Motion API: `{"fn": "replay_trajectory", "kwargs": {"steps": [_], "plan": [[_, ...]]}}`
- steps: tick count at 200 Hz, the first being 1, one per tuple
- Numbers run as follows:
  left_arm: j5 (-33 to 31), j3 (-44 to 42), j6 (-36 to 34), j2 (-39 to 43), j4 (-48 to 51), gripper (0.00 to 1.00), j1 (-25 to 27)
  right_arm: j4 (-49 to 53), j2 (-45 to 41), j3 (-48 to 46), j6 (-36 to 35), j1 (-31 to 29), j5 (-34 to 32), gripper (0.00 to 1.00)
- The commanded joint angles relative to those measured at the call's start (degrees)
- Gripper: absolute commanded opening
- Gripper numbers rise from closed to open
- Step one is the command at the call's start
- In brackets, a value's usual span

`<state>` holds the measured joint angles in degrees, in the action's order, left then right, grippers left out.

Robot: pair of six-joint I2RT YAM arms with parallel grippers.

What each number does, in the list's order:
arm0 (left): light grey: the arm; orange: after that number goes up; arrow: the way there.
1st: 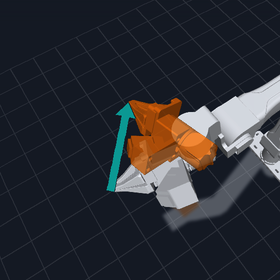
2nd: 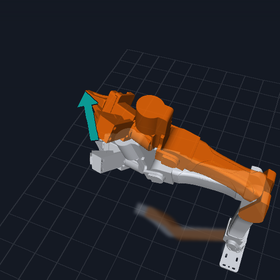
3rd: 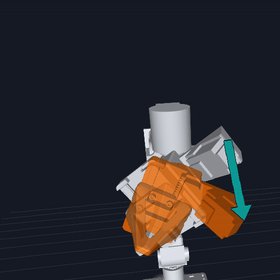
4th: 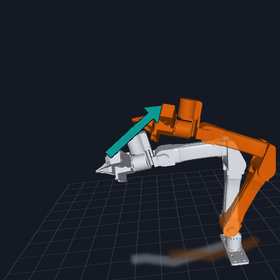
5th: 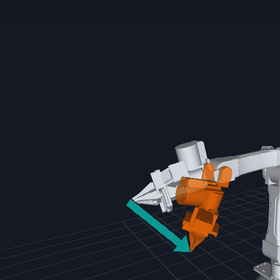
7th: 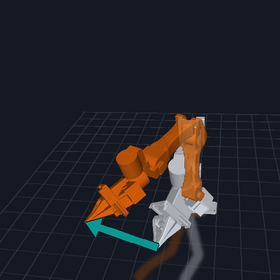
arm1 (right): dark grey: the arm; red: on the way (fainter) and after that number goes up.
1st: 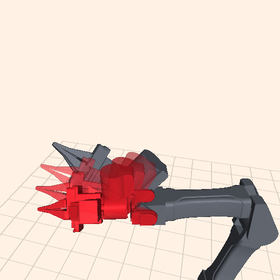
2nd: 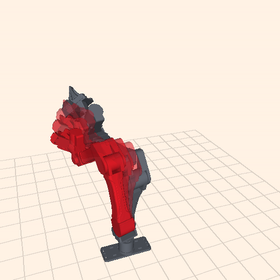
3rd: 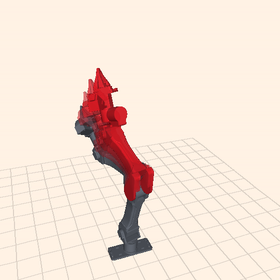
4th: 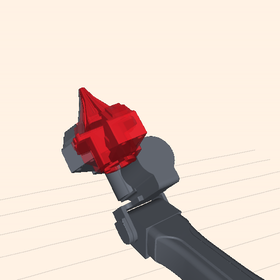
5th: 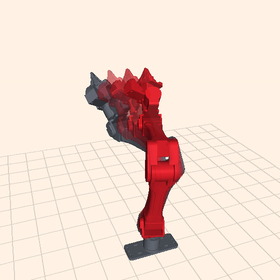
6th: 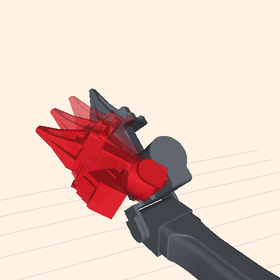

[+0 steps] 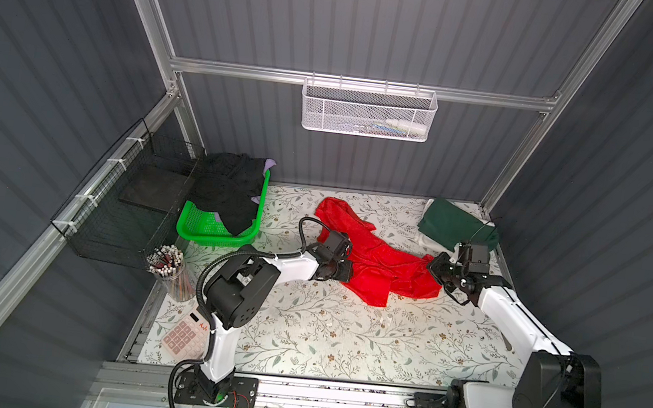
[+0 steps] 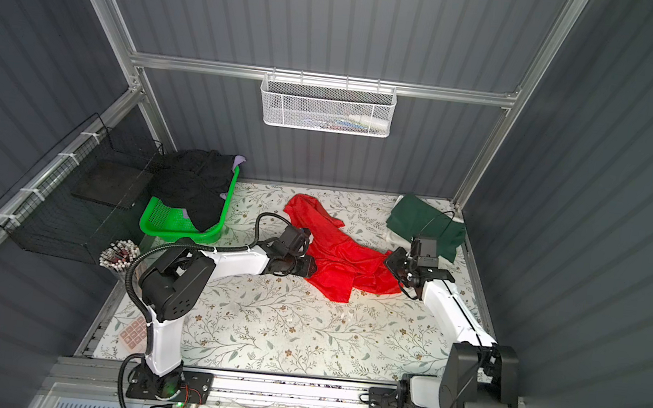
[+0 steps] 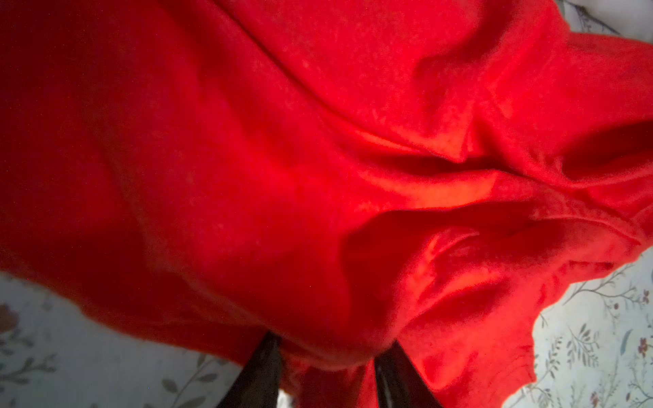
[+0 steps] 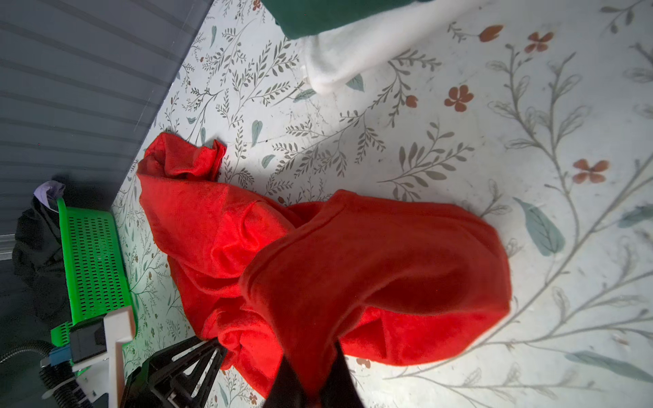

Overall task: Fold and stack the t-shirts
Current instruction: 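Lift the red t-shirt with both grippers, stretching it between them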

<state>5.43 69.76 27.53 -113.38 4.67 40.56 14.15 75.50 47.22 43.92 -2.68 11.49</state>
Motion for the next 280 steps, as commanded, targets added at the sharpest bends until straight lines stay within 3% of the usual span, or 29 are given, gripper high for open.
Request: {"fn": "replay_trajectory", "kwargs": {"steps": [1,31,43,86,143,182,201,251,267,280], "plan": [[0.98,1.92,0.24,-1.90,1.04,0.27,0.40,0.26,0.26,0.60,-0.68,0.37,-0.21,0.00],[0.59,2.61,-0.14,-1.28,1.12,0.05,0.40,0.78,-0.40,0.41,-1.11,0.56,-0.93,0.00],[-1.06,3.59,-0.85,-0.07,3.47,0.00,0.30,1.60,-0.58,0.70,-1.74,0.57,-1.45,0.00],[-13.14,3.28,-4.27,11.72,9.36,0.00,-0.49,7.72,-3.52,3.42,-6.22,-0.75,-5.59,0.00],[-19.13,1.16,-5.02,27.37,12.53,0.00,-3.96,14.57,-8.09,7.80,-12.14,-10.03,-14.38,0.00],[-25.31,2.81,-8.08,30.79,16.89,0.00,-5.98,16.32,-6.97,10.57,-11.88,-10.40,-19.17,0.00],[-23.76,3.57,-7.78,31.79,15.64,0.00,-9.70,13.86,-5.19,12.63,-13.00,-10.42,-19.75,0.00],[-27.92,19.13,-13.49,25.70,13.67,0.00,-10.94,12.61,9.43,31.98,-16.68,-10.49,-19.80,0.00],[-30.80,23.47,-15.67,25.96,16.00,0.00,-10.94,15.44,10.83,37.53,-18.07,-10.66,-22.68,0.00],[-31.78,22.15,-16.52,29.78,15.00,0.00,-10.76,16.46,8.71,38.51,-19.58,-11.05,-24.63,0.00]]}}
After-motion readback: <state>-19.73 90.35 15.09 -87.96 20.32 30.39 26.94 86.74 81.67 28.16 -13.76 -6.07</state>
